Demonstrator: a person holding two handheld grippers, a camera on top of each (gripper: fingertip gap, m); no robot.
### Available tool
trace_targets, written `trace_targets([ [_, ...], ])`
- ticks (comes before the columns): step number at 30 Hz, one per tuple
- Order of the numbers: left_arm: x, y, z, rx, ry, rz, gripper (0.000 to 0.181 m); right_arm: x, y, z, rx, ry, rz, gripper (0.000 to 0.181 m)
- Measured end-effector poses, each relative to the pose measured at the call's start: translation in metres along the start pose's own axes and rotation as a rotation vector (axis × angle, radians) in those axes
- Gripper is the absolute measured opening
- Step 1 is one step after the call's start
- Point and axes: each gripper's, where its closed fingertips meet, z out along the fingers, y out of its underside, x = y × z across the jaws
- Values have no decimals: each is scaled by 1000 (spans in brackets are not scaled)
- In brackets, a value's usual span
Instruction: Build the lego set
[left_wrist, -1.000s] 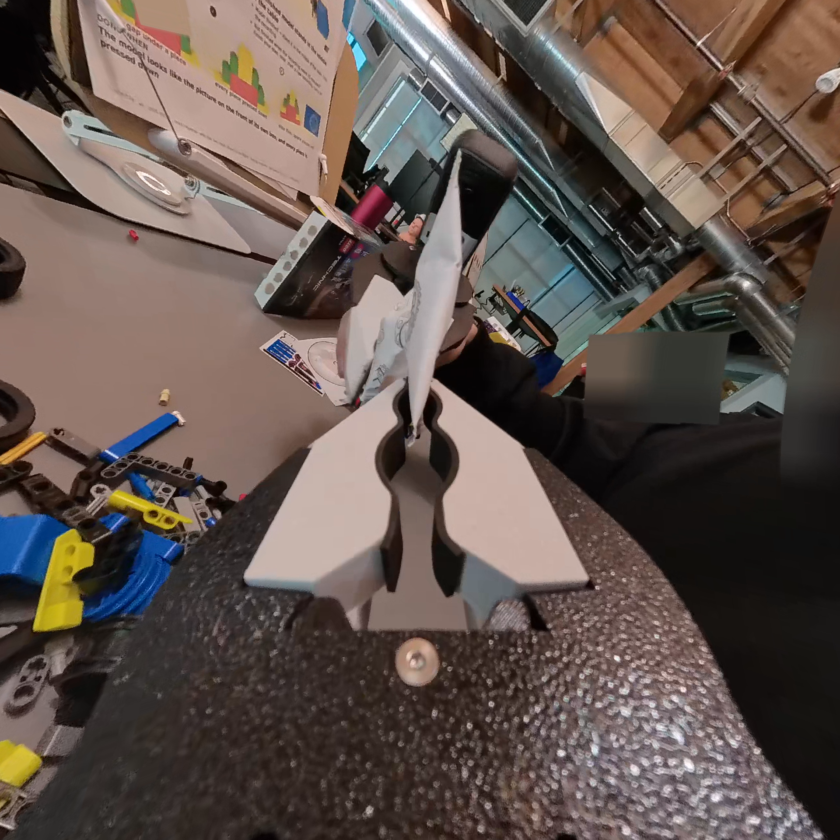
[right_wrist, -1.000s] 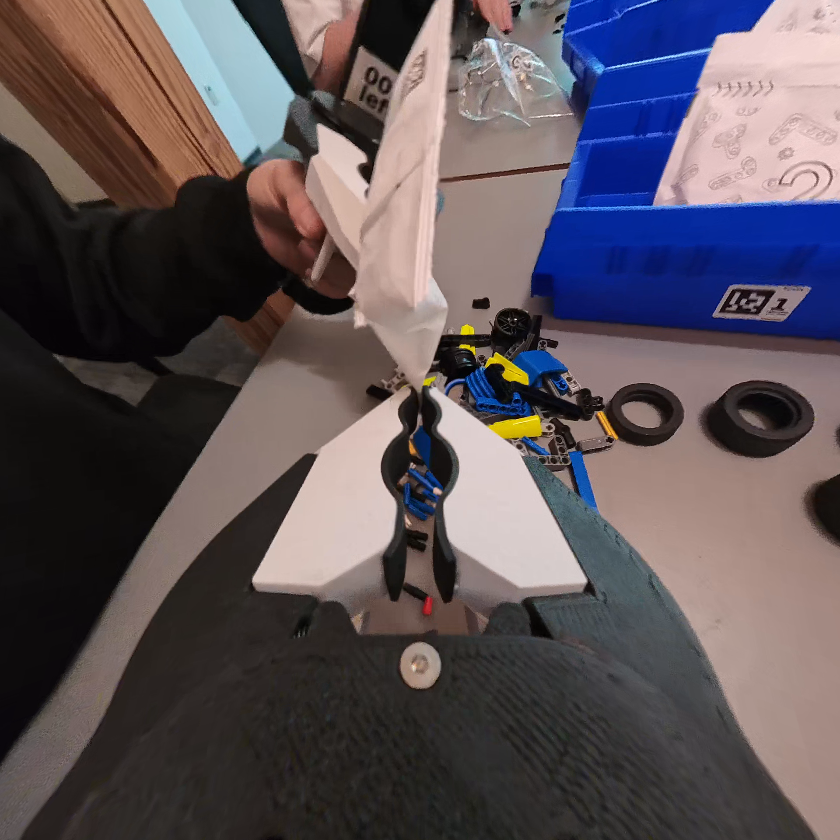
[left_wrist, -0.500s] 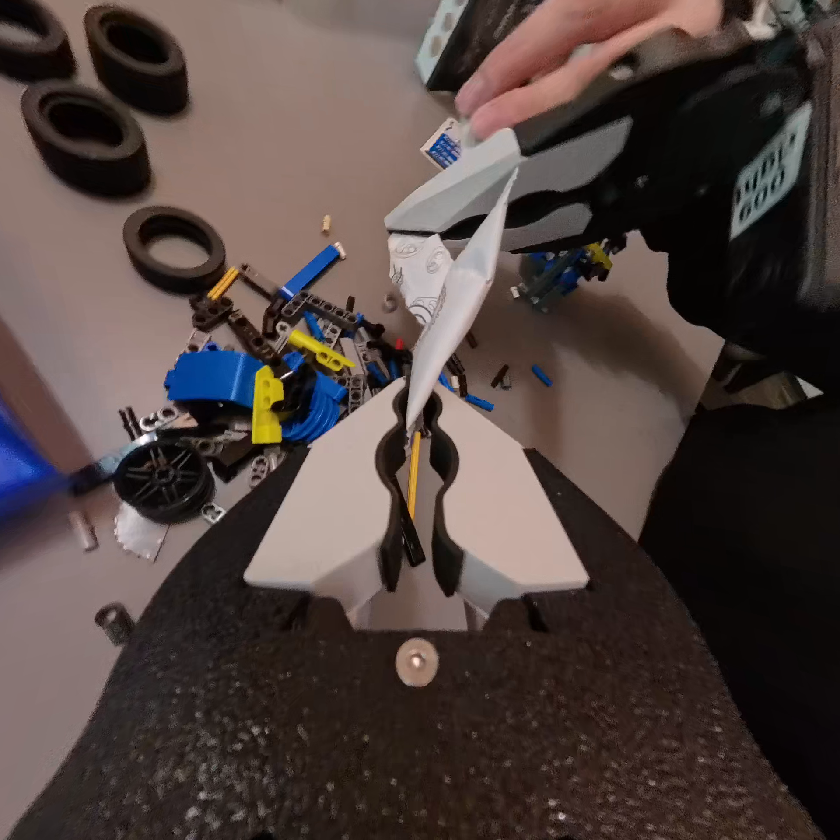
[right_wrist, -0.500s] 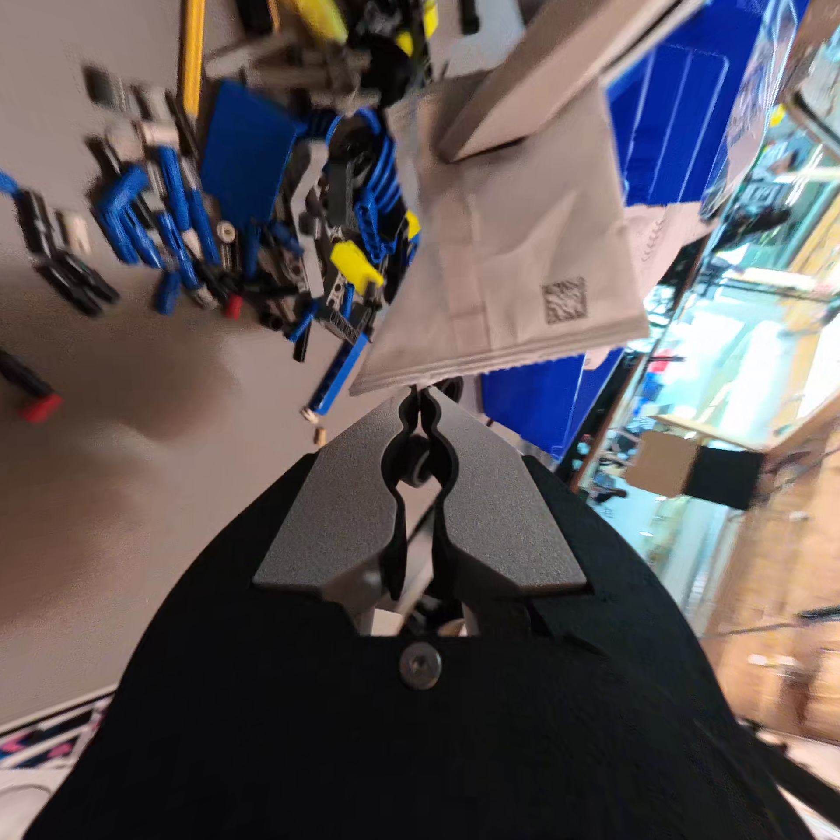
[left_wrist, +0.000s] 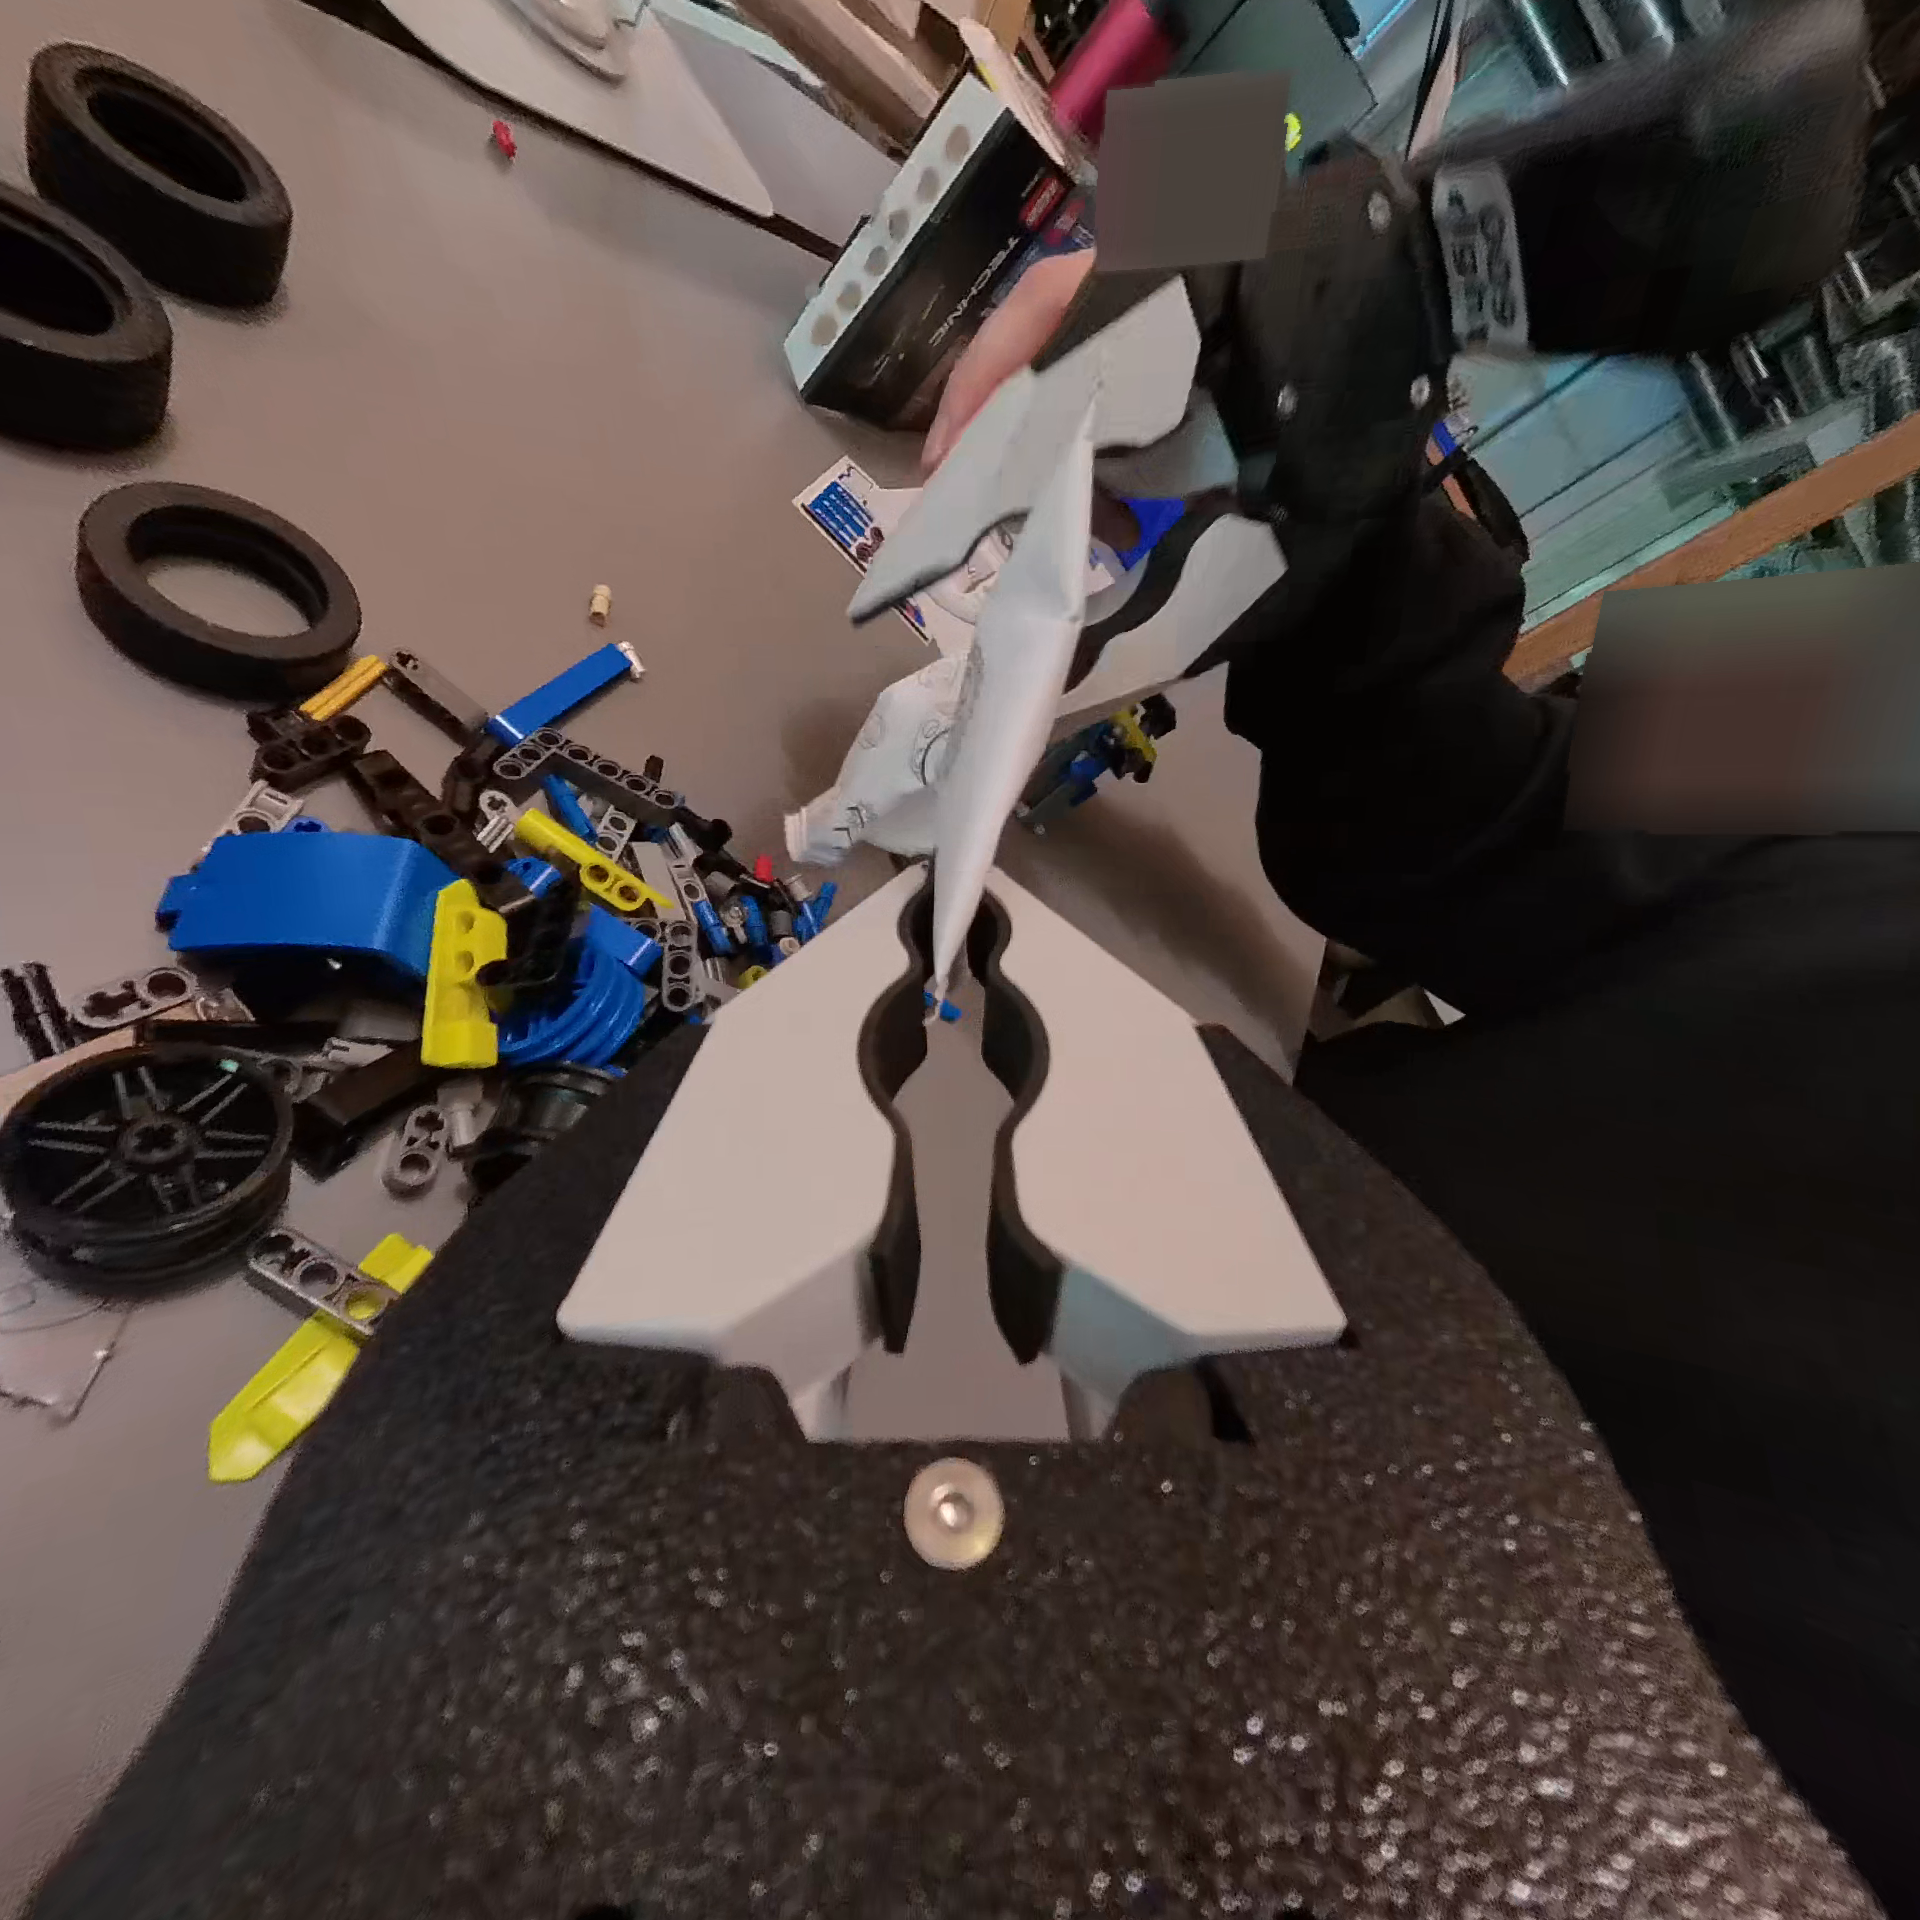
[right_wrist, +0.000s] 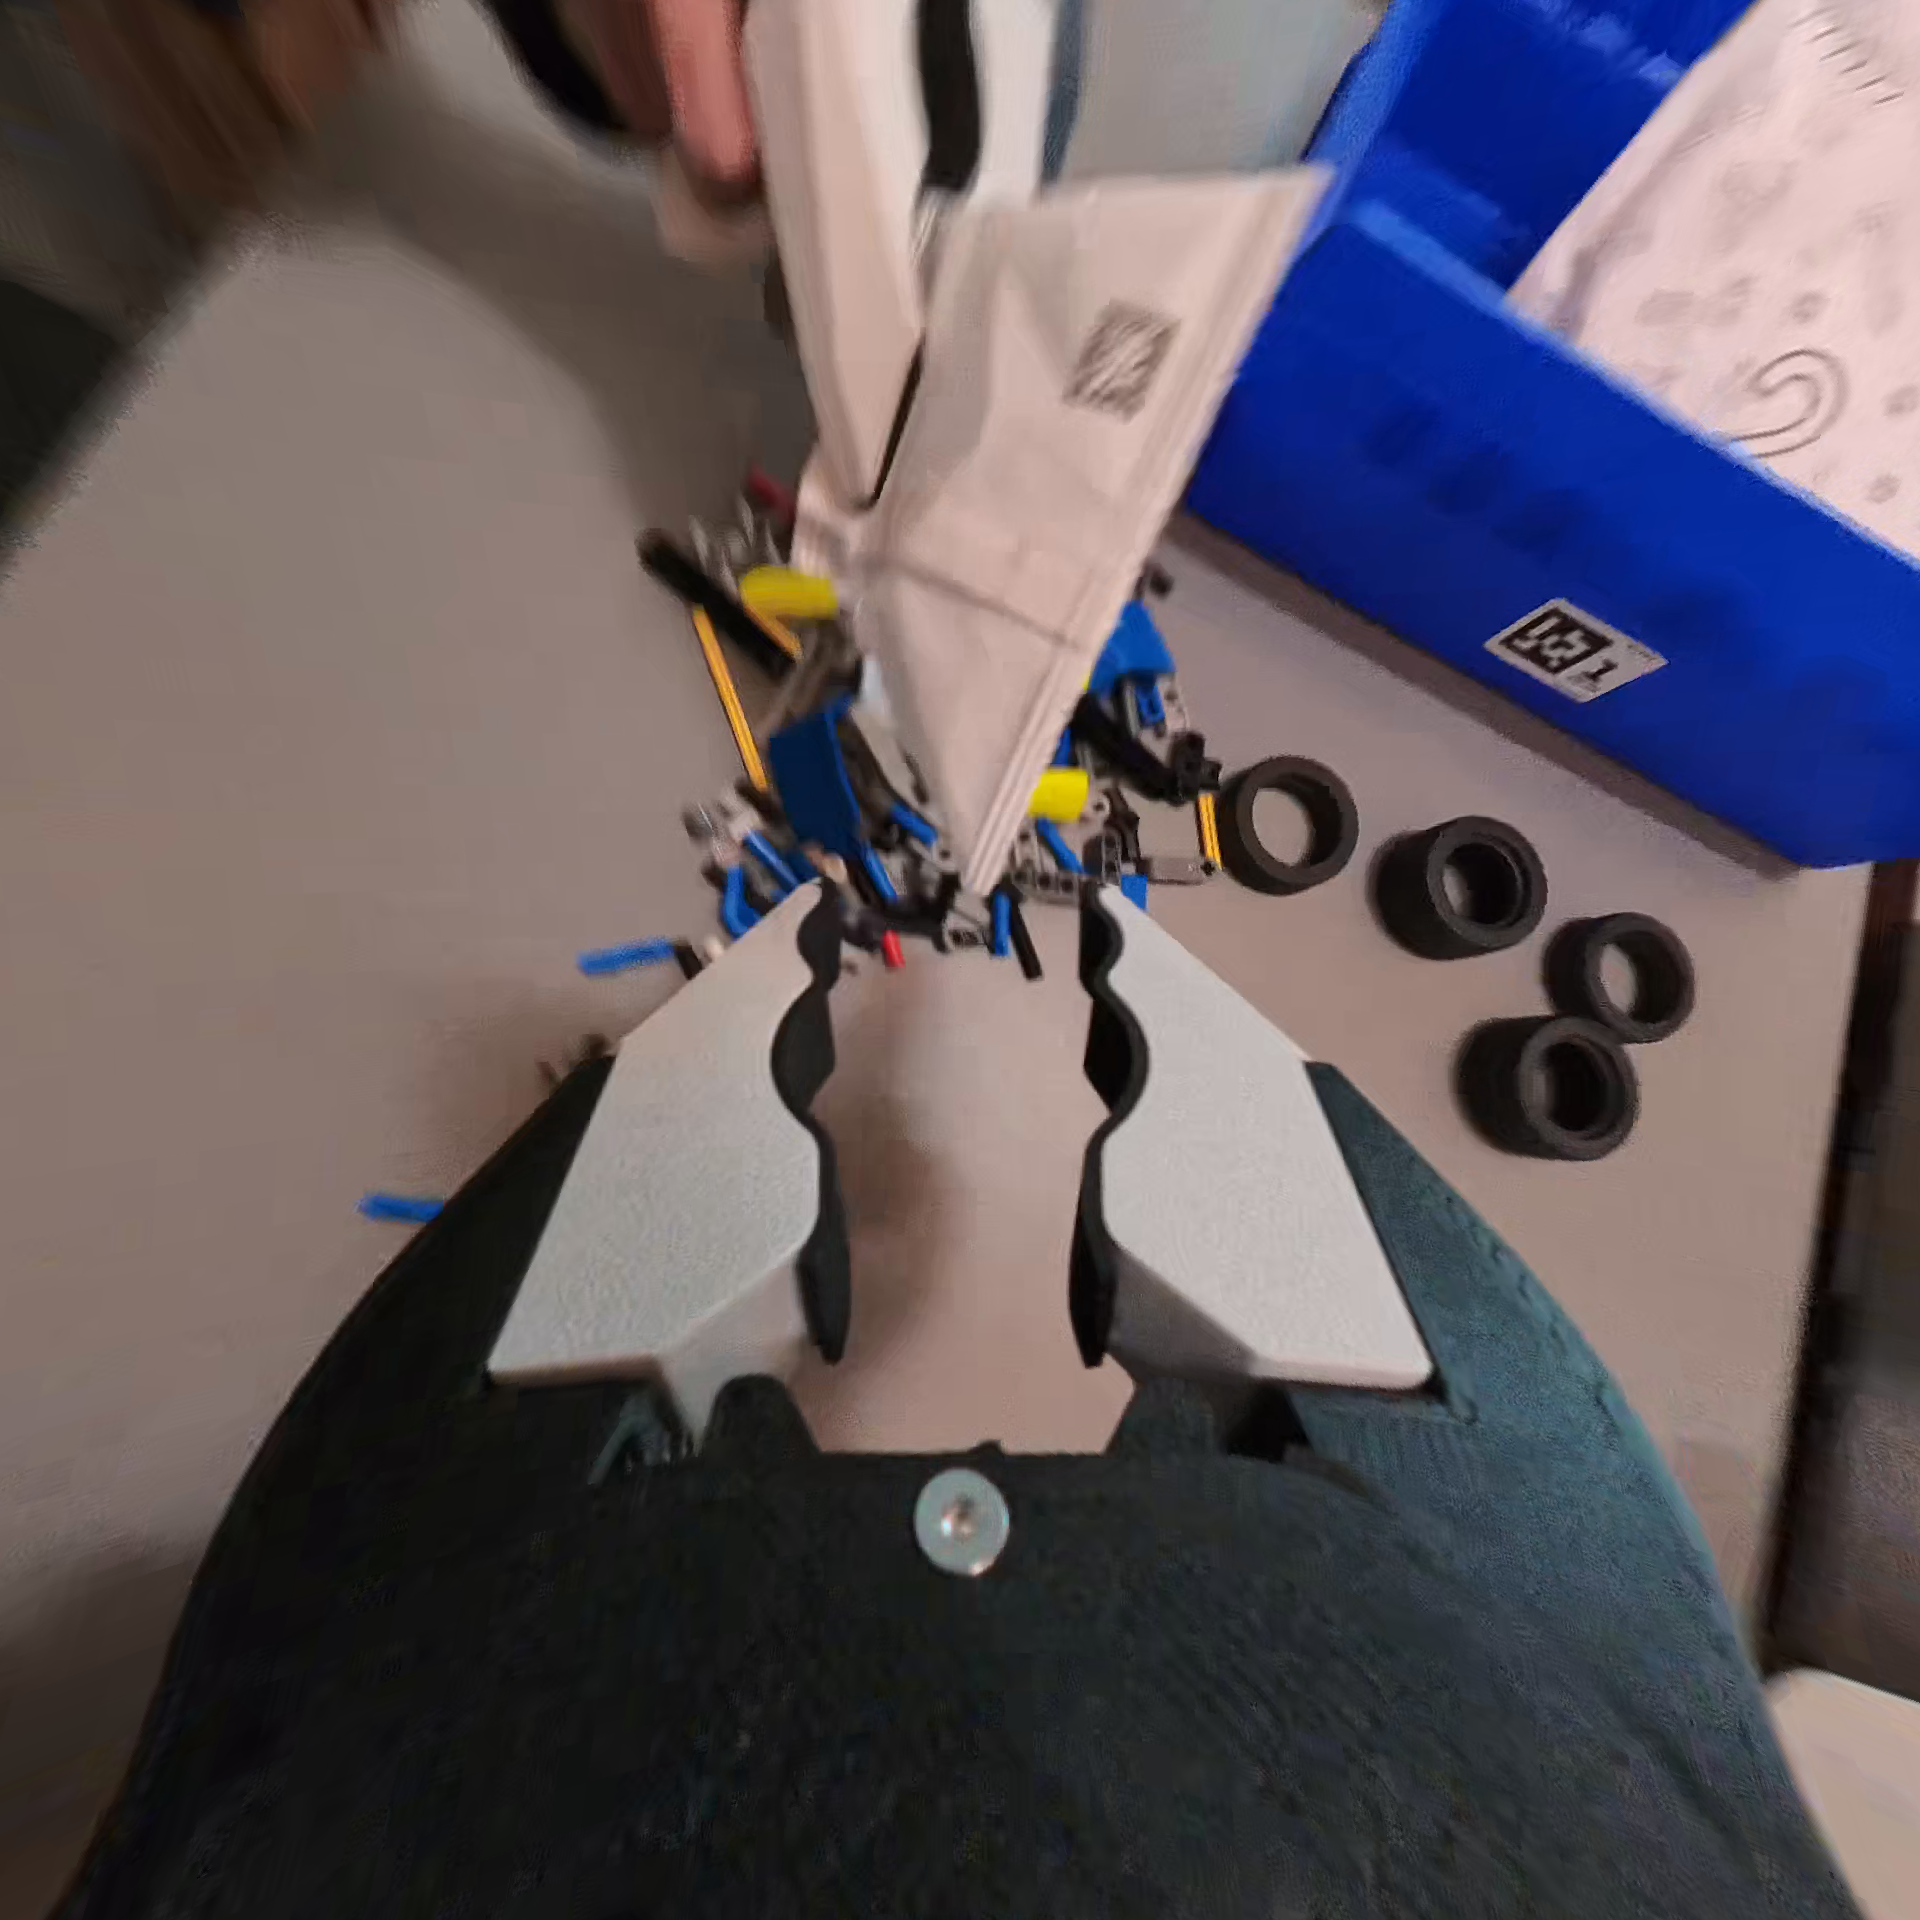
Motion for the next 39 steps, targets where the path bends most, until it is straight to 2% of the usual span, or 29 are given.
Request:
trace_targets([
  [3, 11, -2, 0, -11, 35, 15, 1, 1, -23, -17, 190, -48, 194, 53],
  [7, 26, -4, 7, -27, 64, 67, 1, -18, -44, -18, 351, -212, 337, 48],
  [10, 35, -7, 11, -24, 56, 158, 1, -20, -49, -17, 387, -190, 324, 1],
  [13, 36, -17, 5, 32, -2, 306, 1, -19, -57, -22, 419, -149, 388, 0],
  [14, 34, -20, 3, 53, -38, 362, 7, -19, -58, -22, 421, -144, 425, 0],
  [15, 33, -22, 3, 65, -63, 413, 22, -22, -59, -23, 423, -165, 460, 0],
  [16, 36, -21, 4, 68, -62, 449, 35, -23, -60, -23, 431, -180, 500, 0],
  [18, 46, -17, 10, 60, -8, 455, 49, -25, -64, -25, 474, -216, 567, 0],
  [19, 49, -15, 13, 52, 12, 438, 49, -28, -68, -26, 501, -251, 591, 0],
  [20, 51, -14, 16, 50, 22, 424, 35, -28, -68, -26, 512, -252, 623, 0],
  [21, 51, -15, 17, 61, 24, 422, 6, -27, -68, -26, 515, -248, 641, 0],
  [24, 52, -14, 19, 64, 44, 343, 4, -29, -66, -28, 508, -235, 626, 2],
  [27, 49, -11, 19, 40, 41, 253, 3, -22, -64, -36, 532, -168, 602, 36],
  [29, 49, -7, 18, 16, 44, 238, 3, -21, -64, -38, 537, -158, 579, 40],
  [31, 51, -4, 18, -5, 35, 272, 4, -24, -66, -37, 543, -168, 549, 28],
  [33, 52, 0, 20, -37, 16, 330, 4, -29, -71, -37, 561, -185, 496, 1],
  [37, 45, -6, 12, -28, -98, 435, 18, -20, -66, -36, 551, -131, 533, 0],
  [39, 46, -12, 5, 14, -109, 456, 15, -14, -65, -40, 582, -126, 580, 0],
])
